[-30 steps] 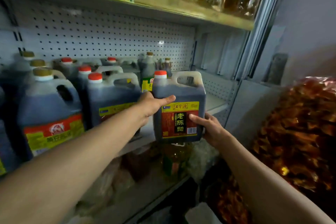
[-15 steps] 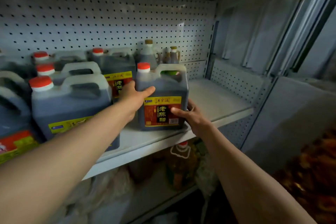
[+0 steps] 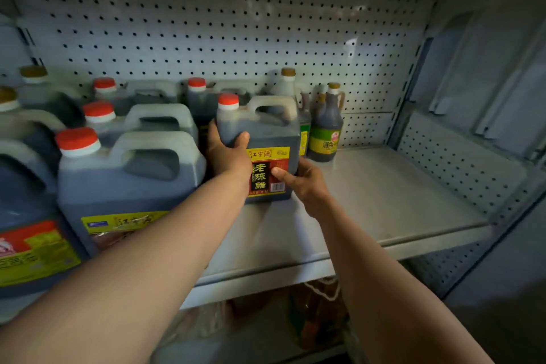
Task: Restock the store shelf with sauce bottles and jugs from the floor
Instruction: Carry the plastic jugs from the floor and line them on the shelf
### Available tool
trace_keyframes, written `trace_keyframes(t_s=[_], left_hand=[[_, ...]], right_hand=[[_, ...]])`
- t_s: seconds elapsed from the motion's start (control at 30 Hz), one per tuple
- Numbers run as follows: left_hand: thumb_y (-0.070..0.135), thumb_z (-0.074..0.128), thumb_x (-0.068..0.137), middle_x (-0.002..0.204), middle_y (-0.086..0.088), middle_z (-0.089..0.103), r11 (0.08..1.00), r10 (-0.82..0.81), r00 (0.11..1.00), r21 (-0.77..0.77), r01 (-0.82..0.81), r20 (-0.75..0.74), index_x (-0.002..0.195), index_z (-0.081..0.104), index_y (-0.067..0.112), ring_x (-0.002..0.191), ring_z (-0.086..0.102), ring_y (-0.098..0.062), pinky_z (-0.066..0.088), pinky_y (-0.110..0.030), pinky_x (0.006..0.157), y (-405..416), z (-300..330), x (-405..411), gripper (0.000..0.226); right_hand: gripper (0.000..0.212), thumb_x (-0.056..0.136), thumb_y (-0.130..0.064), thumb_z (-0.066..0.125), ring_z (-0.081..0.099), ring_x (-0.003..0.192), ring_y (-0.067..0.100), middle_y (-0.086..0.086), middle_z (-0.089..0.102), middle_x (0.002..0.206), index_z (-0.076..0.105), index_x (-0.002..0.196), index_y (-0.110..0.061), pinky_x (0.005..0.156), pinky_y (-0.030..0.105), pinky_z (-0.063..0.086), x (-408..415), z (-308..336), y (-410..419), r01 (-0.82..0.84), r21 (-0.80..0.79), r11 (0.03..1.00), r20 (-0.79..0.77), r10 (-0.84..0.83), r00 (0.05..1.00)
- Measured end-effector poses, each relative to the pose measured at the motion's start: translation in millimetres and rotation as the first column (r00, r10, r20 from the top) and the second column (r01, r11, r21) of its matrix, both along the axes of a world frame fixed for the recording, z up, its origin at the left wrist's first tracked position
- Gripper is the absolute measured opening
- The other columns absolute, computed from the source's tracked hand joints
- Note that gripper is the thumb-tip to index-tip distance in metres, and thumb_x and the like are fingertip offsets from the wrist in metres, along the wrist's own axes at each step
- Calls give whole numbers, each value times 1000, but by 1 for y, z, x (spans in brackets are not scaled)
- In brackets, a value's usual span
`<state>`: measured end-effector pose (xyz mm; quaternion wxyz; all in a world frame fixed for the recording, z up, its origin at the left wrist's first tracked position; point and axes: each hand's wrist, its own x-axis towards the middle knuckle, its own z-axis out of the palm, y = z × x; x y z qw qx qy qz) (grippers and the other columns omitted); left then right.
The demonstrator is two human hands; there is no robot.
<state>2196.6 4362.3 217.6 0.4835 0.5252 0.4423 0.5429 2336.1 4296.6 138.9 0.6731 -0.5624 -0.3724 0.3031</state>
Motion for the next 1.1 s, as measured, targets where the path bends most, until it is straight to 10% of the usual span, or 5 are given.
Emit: trace_keyframes(t_s=[0.4,0.67,1.1], left_hand=[[26,64,94,152,-8,42,997,73,997,-37,-74,-24,153,30,31,135,46,-31,39,-50,111,10,-3,6,68],[46,69,88,158,-16,28,989,40,964,-128,-76,-261,156,16,7,144,30,-35,29,-46,114,-31,-3,2,95],[36,83,76,151,-7,40,863,-421,765,46,504,-487,147,38,32,137,39,-32,41,-49,107,-121,4,-51,84]], right_hand=[[53,88,-22,78,68,114,21,3,72,123,59,137,-17,93,34,58,-2,2,15,-3,-105,994,114,15,993],[81,80,-40,85,54,130,24,4,57,140,48,149,-19,104,40,50,-2,38,-44,279,-245,928,388,-170,906],[77,76,-49,84,52,129,22,6,55,141,49,142,-30,99,33,43,-82,95,-226,711,-281,645,785,-272,557]])
